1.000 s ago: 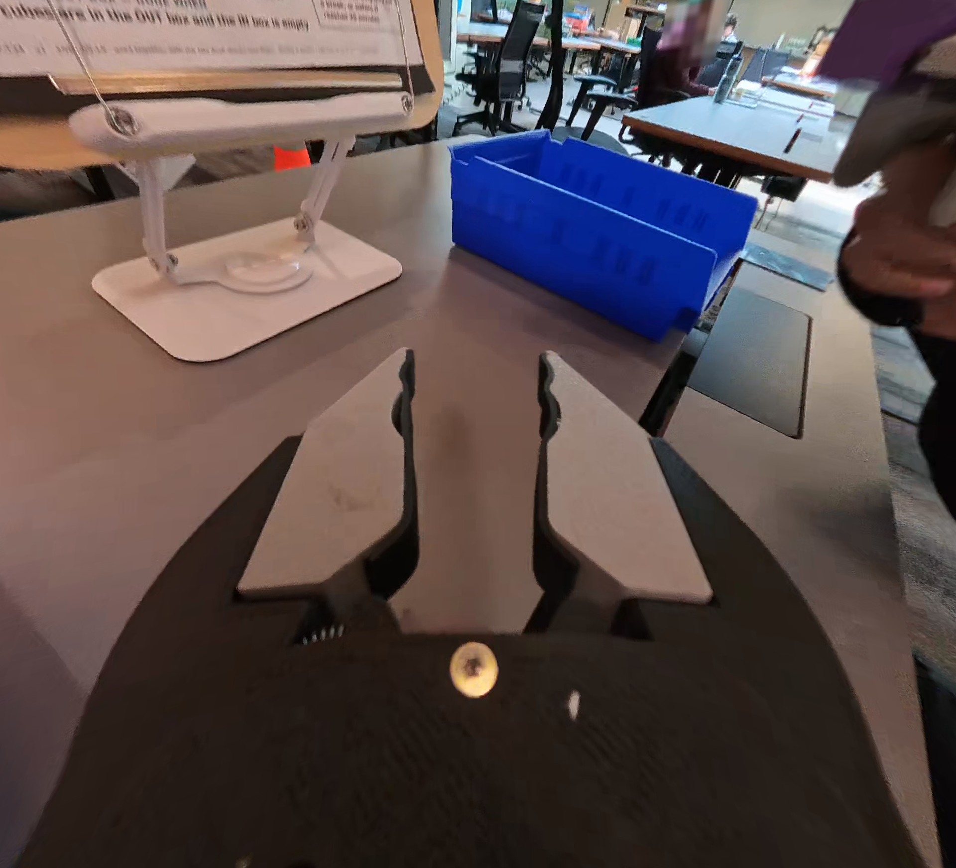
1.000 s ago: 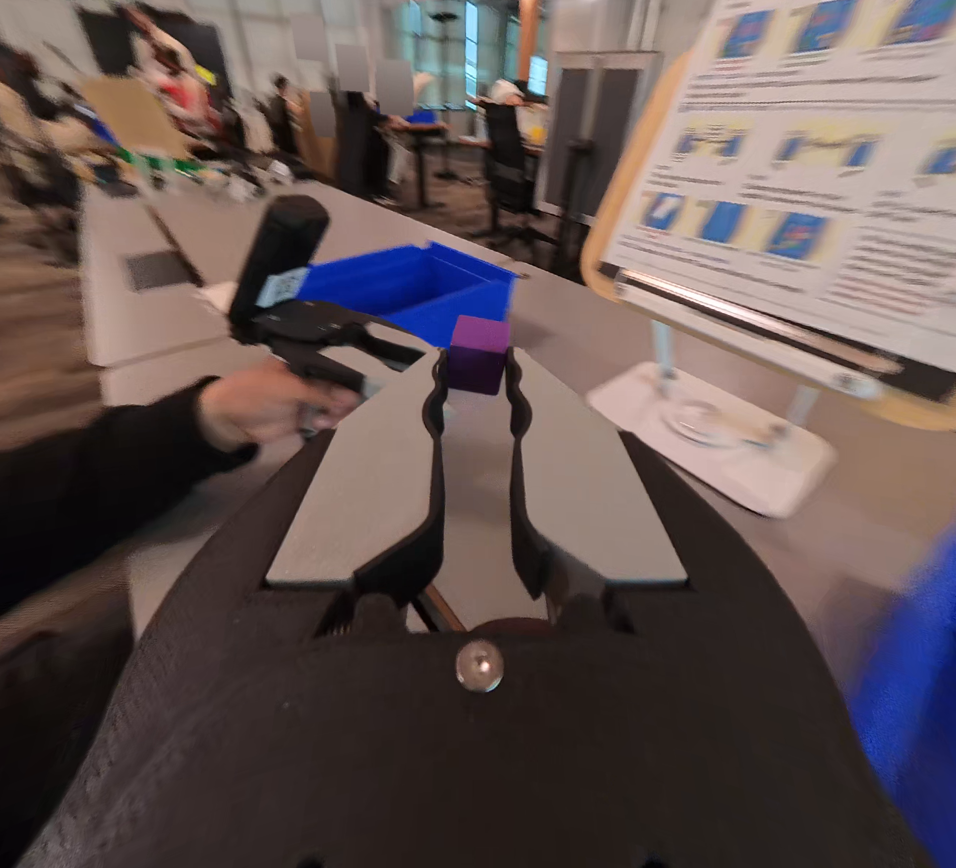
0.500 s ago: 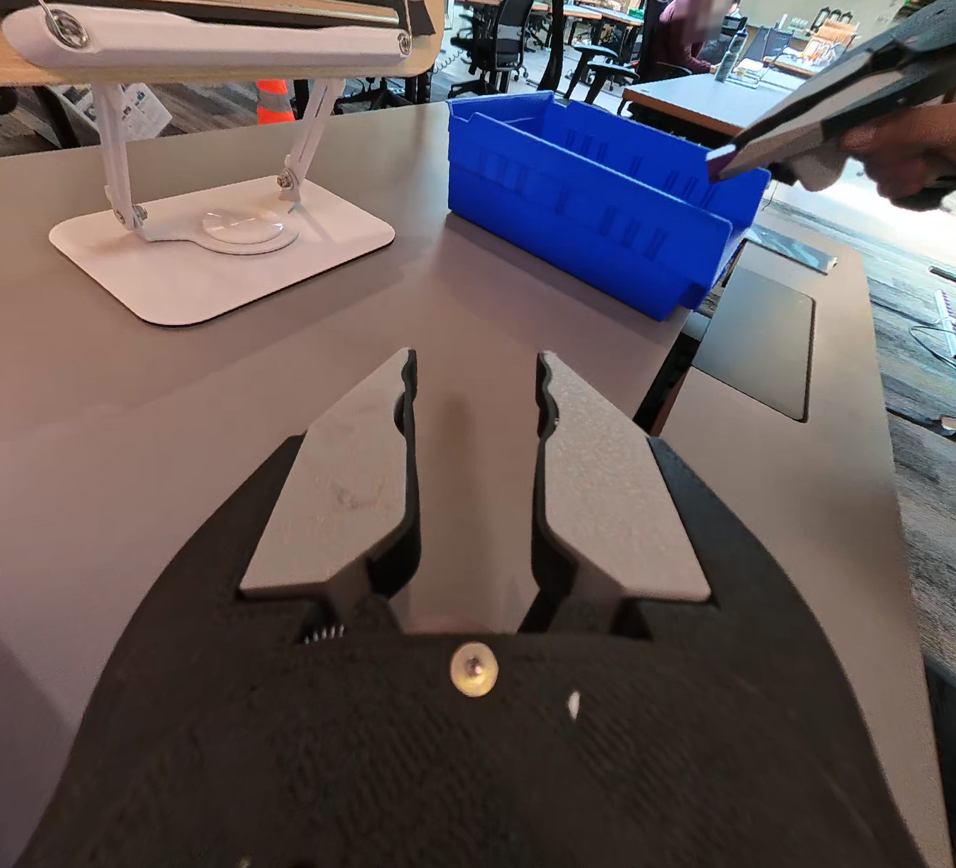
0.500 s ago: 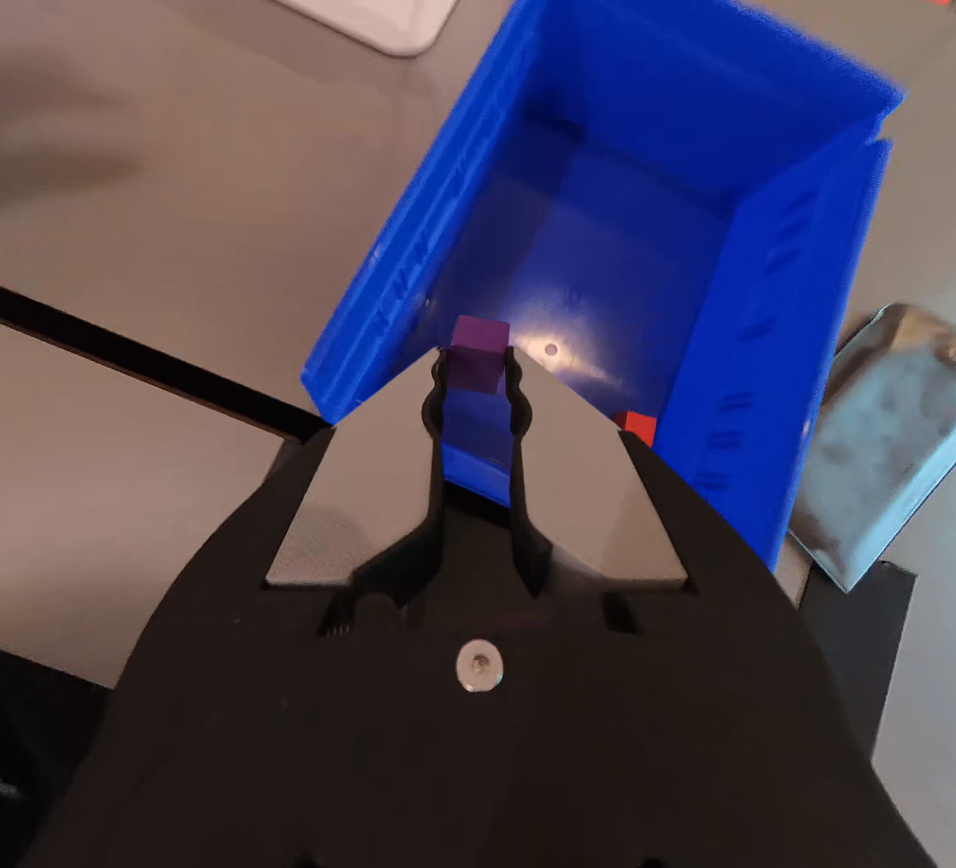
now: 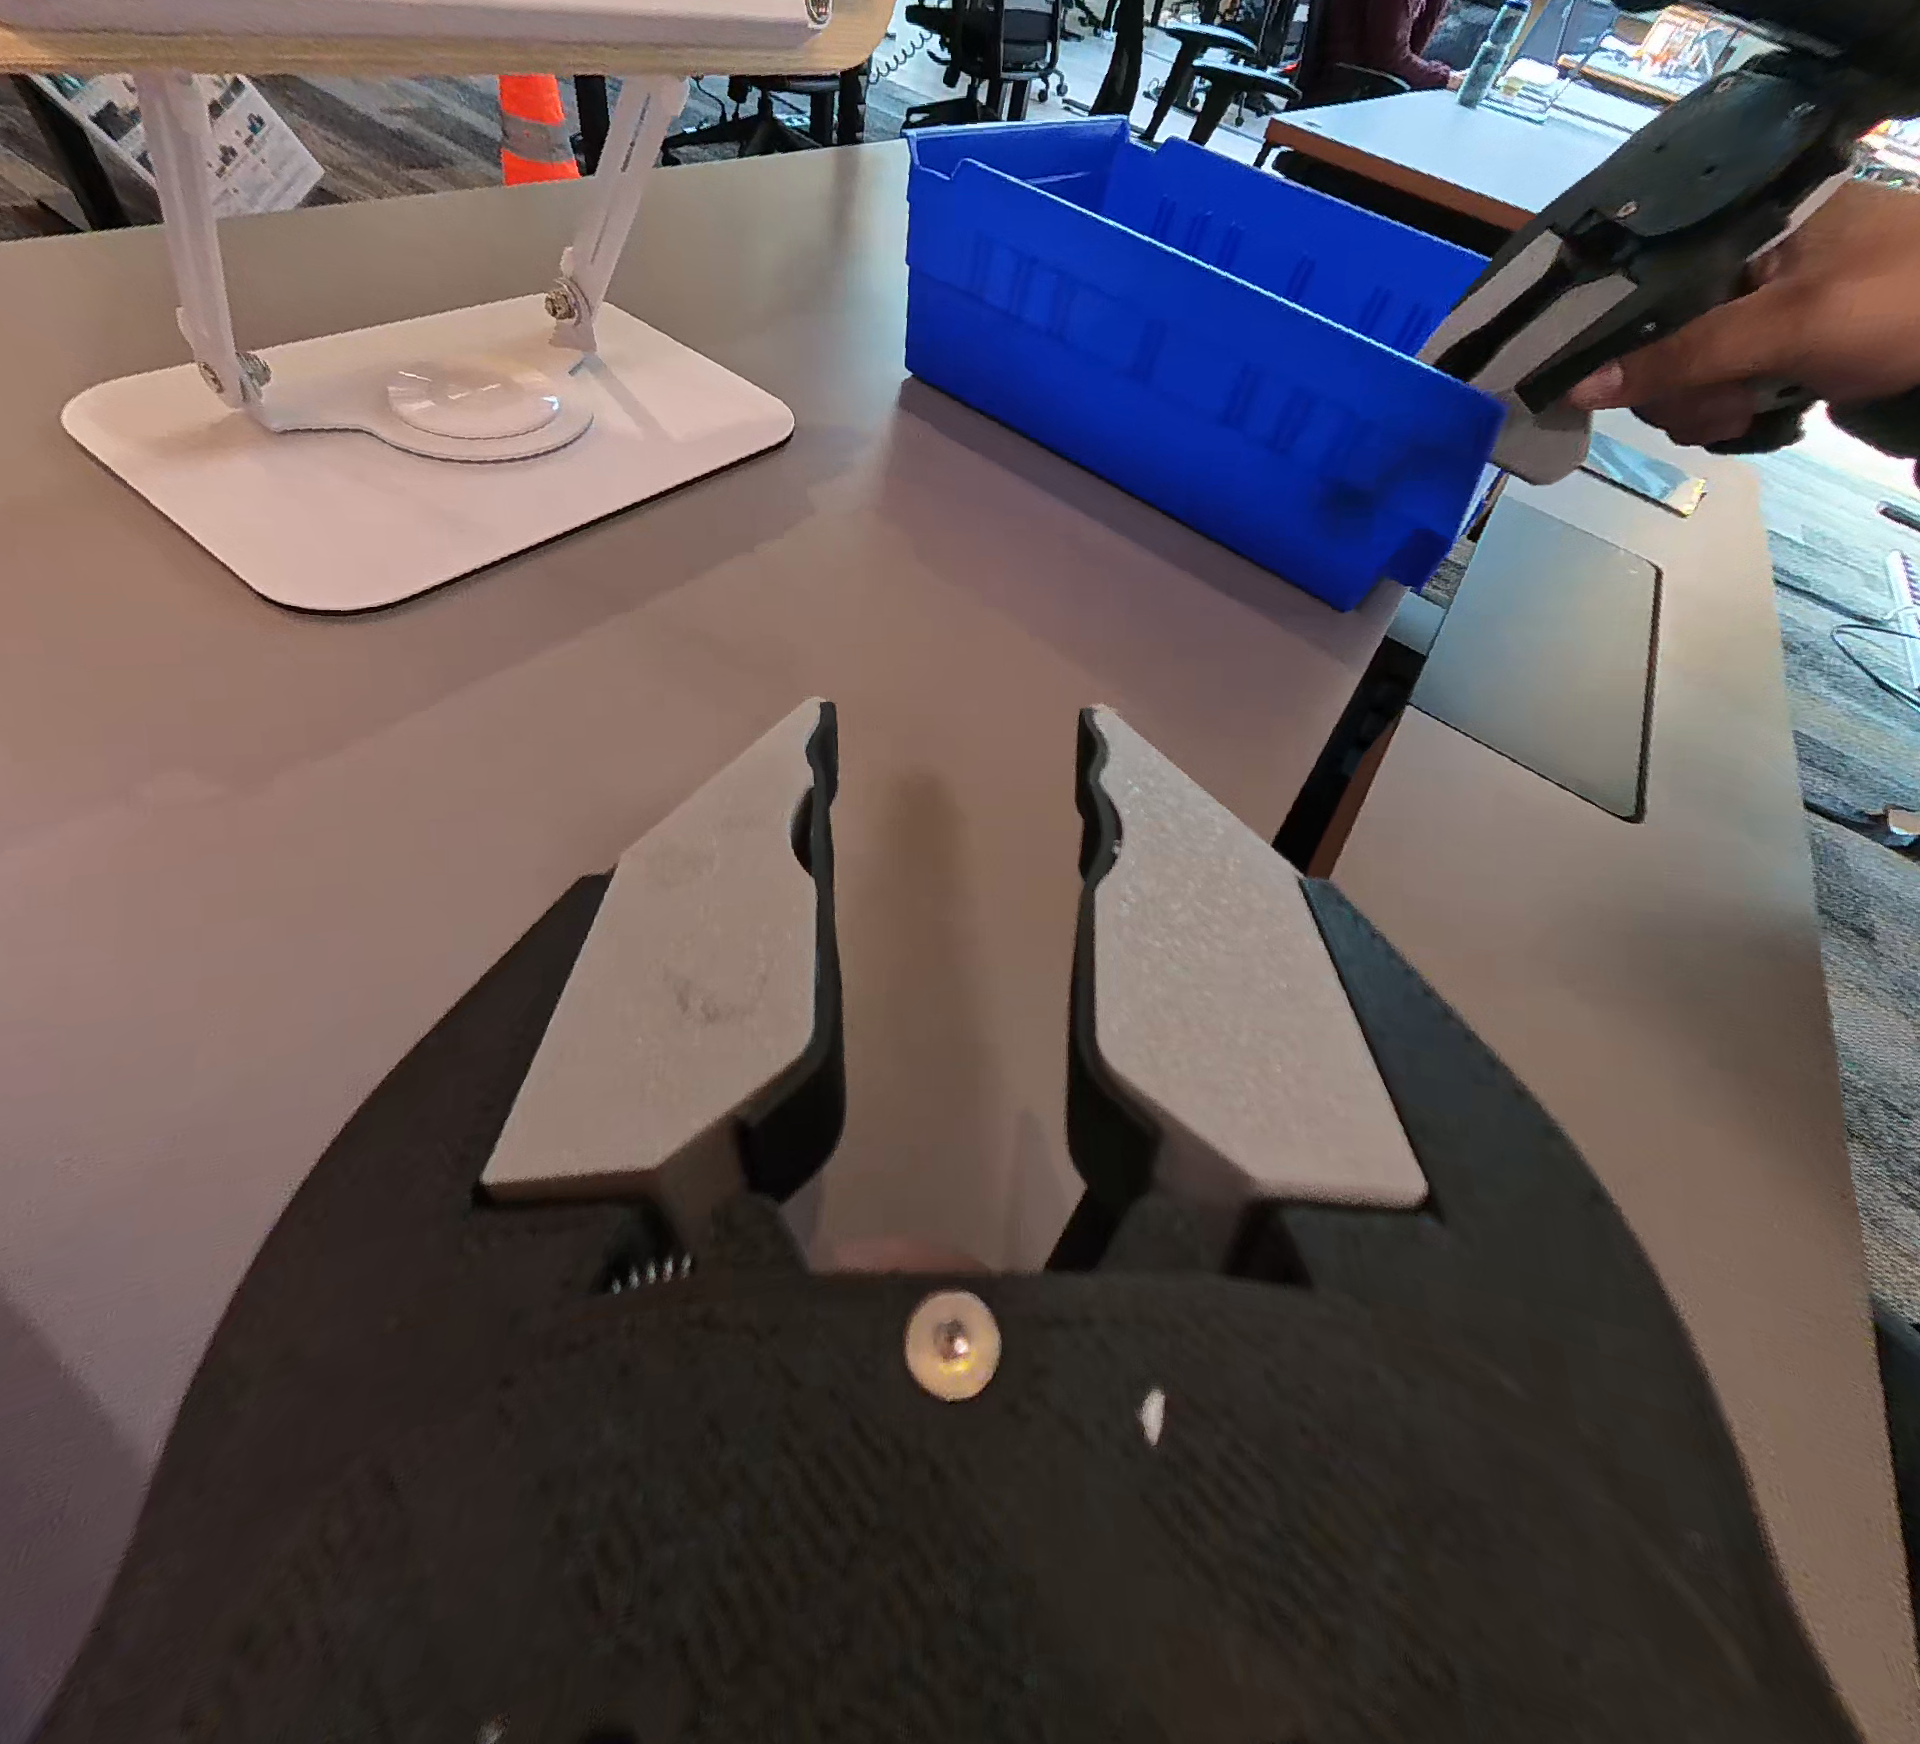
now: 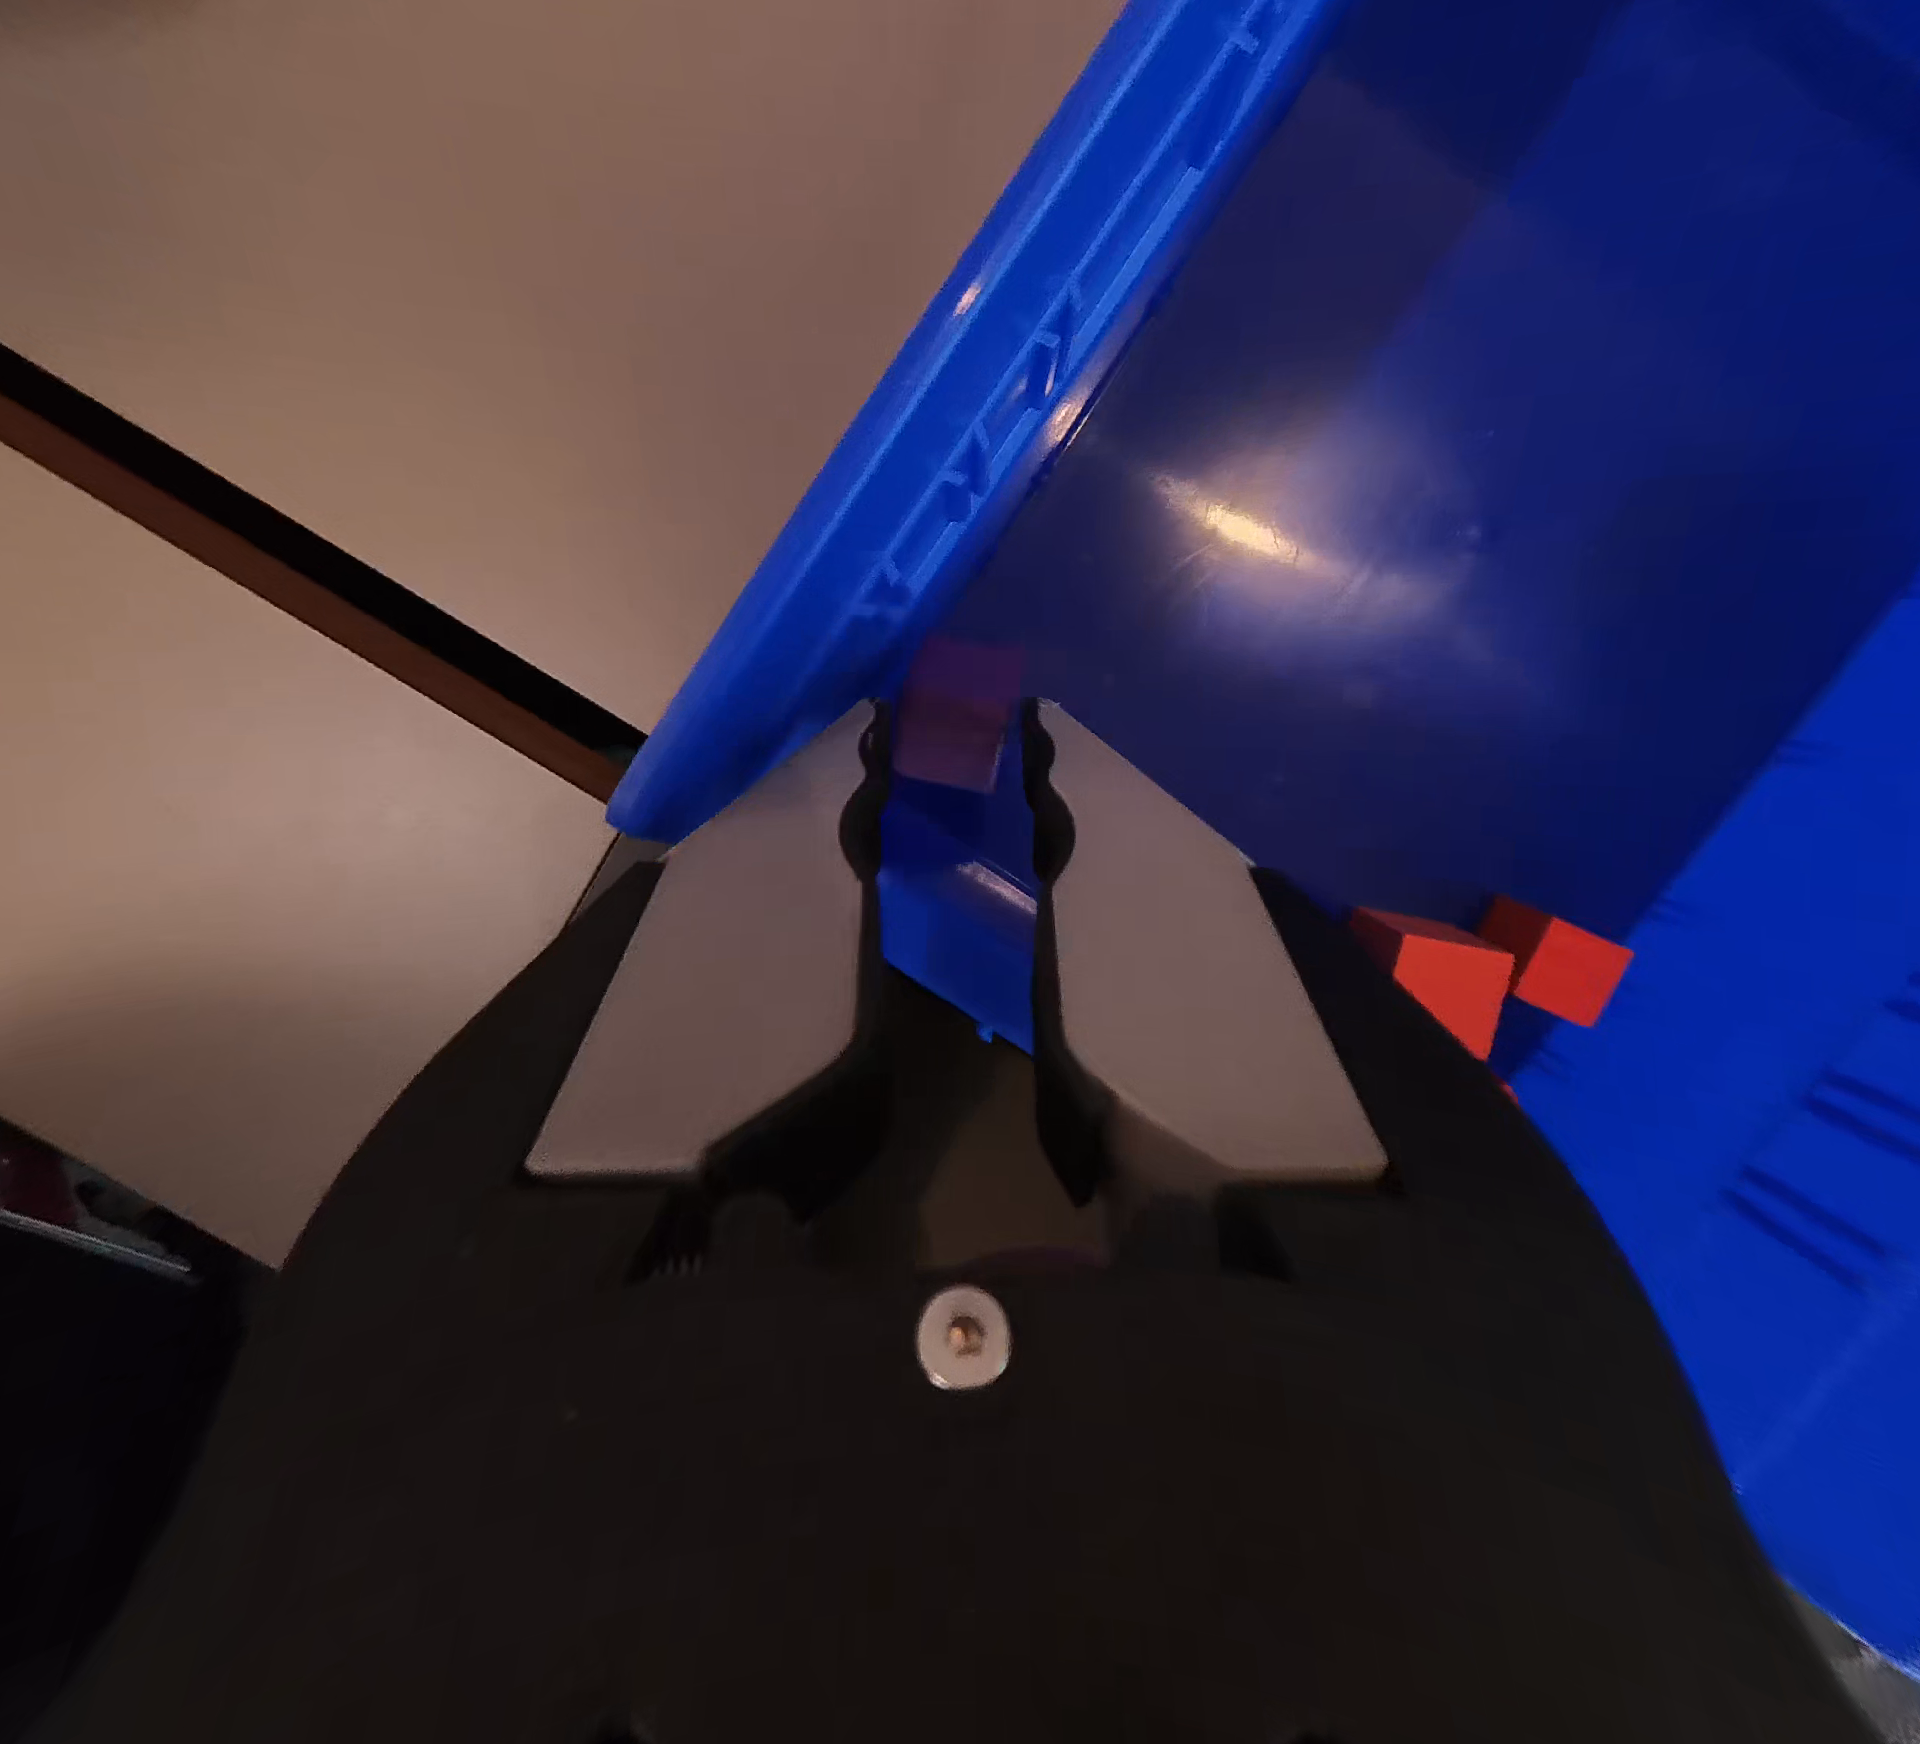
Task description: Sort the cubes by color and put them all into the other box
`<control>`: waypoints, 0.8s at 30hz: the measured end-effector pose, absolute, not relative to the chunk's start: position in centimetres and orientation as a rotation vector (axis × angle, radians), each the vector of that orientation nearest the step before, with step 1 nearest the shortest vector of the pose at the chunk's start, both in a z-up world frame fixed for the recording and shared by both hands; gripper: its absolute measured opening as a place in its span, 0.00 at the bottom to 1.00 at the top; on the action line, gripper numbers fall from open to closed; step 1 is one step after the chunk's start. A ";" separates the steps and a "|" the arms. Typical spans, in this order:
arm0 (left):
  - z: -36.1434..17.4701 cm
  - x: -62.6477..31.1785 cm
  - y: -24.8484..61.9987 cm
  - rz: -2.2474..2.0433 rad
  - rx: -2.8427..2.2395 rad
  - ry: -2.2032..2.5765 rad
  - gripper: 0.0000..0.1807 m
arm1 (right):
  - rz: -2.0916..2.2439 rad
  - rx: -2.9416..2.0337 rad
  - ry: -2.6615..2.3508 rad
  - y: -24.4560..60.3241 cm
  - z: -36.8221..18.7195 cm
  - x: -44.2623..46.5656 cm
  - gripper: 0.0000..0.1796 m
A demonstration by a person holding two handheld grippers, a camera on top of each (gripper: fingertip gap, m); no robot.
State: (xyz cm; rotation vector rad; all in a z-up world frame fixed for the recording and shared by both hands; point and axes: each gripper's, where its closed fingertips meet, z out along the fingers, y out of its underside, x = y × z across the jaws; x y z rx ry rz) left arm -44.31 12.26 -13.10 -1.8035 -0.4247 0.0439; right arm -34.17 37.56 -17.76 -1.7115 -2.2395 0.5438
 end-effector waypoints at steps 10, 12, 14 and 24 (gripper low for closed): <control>-13.1 -44.4 12.3 0.054 -1.807 -0.425 0.24 | 0.593 -1.670 -2.084 39.4 -15.1 -33.9 0.16; -13.1 -44.4 12.2 0.056 -1.805 -0.430 0.24 | 0.540 -1.607 -1.947 40.7 -12.9 -34.3 0.18; -13.2 -44.4 12.3 0.055 -1.808 -0.429 0.24 | 0.457 -1.523 -1.763 42.4 -9.8 -34.6 0.26; -13.7 -45.5 12.0 0.196 -1.838 -0.447 0.26 | 0.549 -1.122 -1.345 37.7 1.6 -35.3 0.40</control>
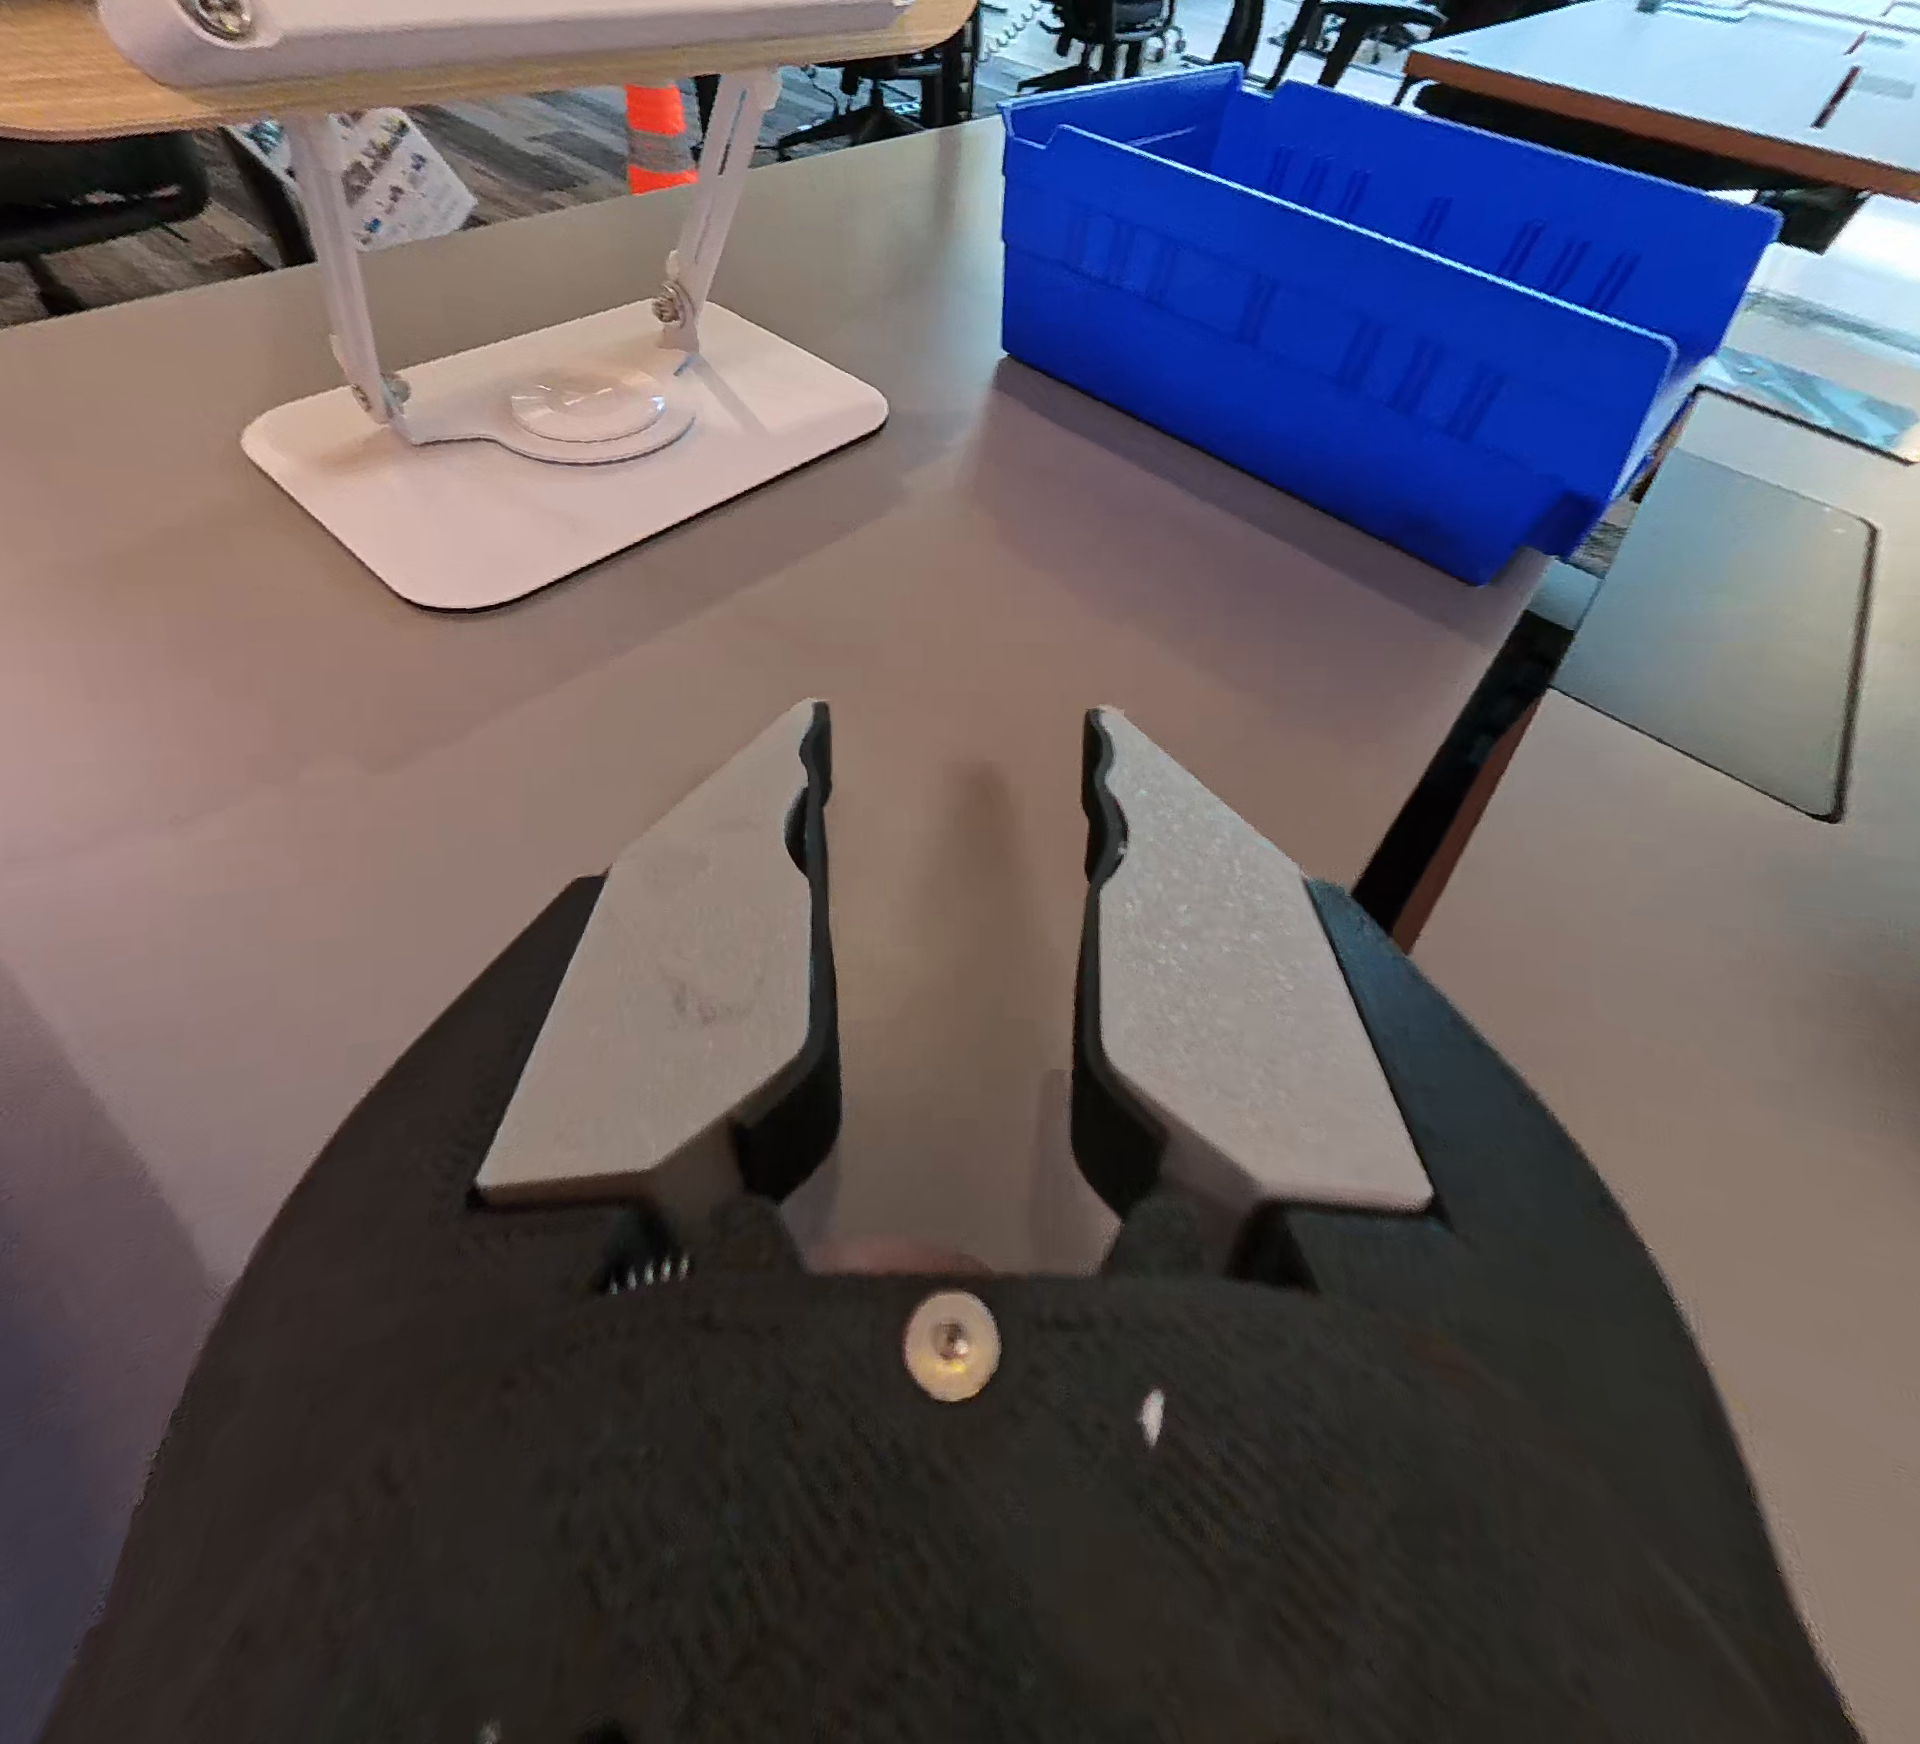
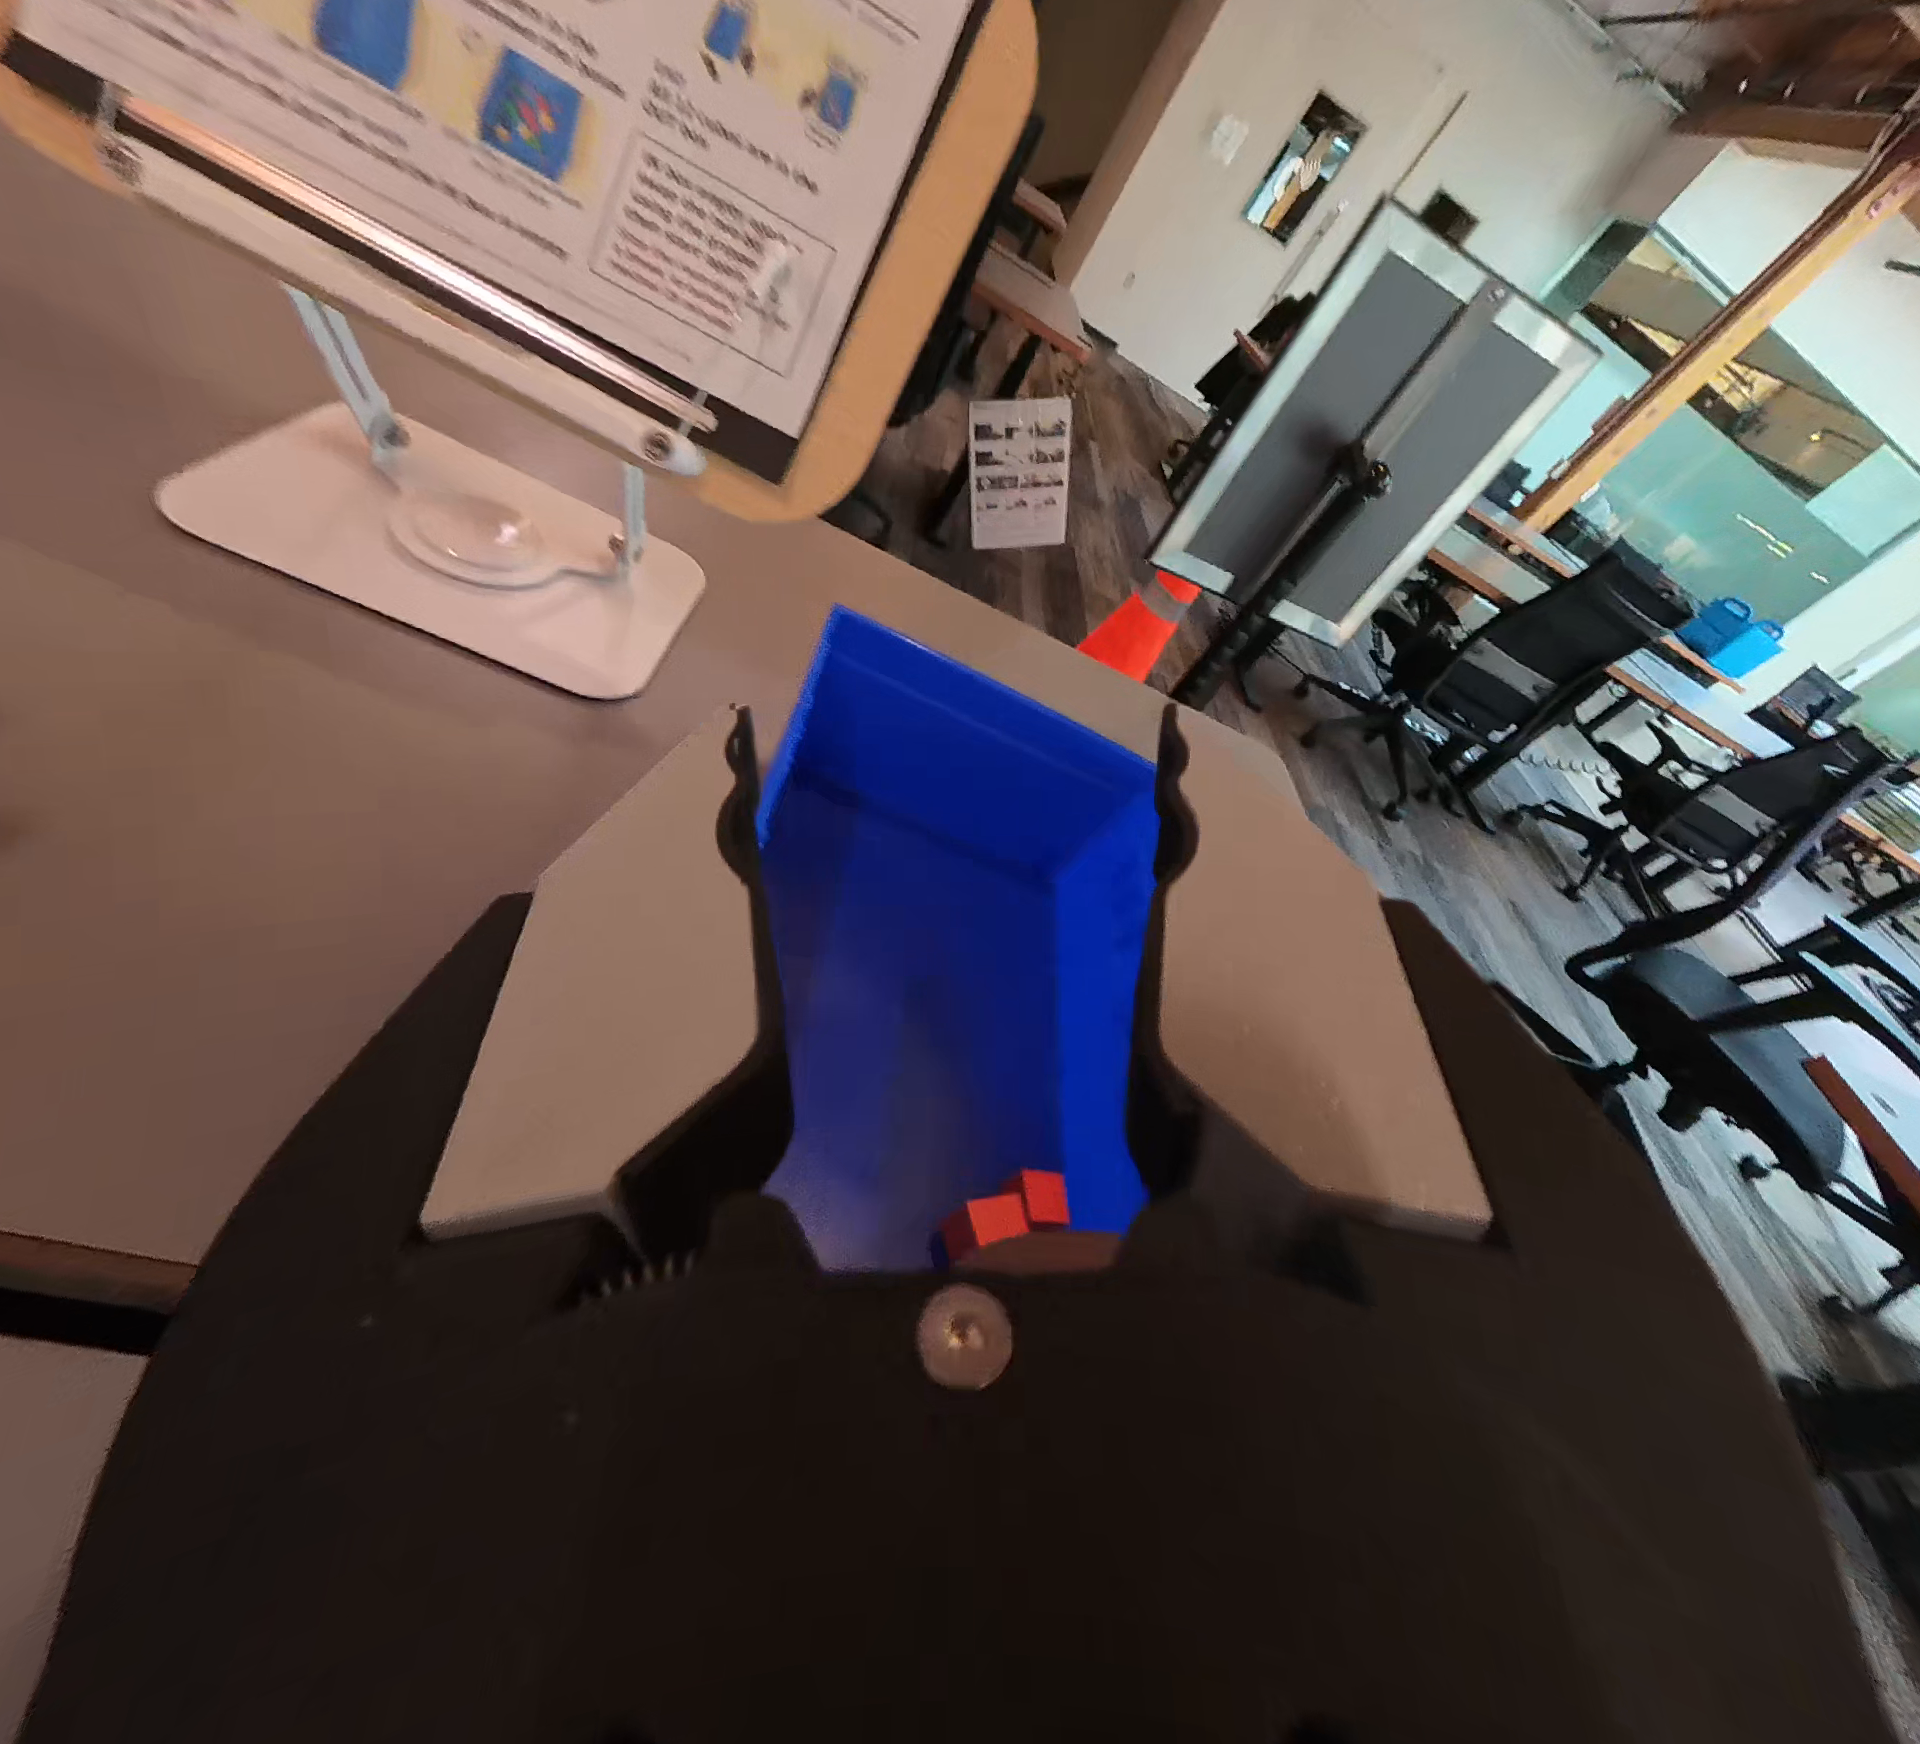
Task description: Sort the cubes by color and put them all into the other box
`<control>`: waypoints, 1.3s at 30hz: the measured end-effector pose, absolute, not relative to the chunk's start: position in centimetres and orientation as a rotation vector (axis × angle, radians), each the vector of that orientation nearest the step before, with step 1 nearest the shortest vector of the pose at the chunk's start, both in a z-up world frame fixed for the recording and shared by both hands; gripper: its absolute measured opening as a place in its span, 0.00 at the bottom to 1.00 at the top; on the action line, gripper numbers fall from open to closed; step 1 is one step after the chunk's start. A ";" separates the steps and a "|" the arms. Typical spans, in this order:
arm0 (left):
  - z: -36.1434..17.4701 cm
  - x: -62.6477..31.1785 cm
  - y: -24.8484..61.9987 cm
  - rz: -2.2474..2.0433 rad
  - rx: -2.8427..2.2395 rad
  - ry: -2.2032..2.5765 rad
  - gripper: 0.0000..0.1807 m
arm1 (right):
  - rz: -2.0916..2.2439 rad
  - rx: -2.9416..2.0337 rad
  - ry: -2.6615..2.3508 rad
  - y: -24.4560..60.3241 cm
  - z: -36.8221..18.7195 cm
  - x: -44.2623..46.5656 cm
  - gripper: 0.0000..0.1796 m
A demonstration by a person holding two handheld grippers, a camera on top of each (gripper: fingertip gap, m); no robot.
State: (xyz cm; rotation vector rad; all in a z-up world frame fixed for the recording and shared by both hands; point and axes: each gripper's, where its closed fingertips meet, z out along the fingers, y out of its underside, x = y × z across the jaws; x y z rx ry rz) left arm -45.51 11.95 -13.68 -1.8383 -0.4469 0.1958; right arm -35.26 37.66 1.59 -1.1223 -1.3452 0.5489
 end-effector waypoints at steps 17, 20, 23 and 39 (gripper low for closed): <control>-14.4 -48.1 10.5 0.374 -1.852 -0.551 0.31 | 0.933 -1.025 -1.500 18.5 -7.2 -47.7 0.48; -14.8 -48.8 10.1 0.433 -1.871 -0.572 0.34 | 0.979 -1.095 -1.539 17.8 -11.1 -49.8 0.48; -15.2 -49.1 10.0 0.474 -1.891 -0.578 0.36 | 0.957 -1.075 -1.577 17.7 -12.7 -50.7 0.46; -16.0 -49.7 9.8 0.622 -1.919 -0.593 0.36 | 0.949 -1.067 -1.580 18.2 -14.1 -50.2 0.43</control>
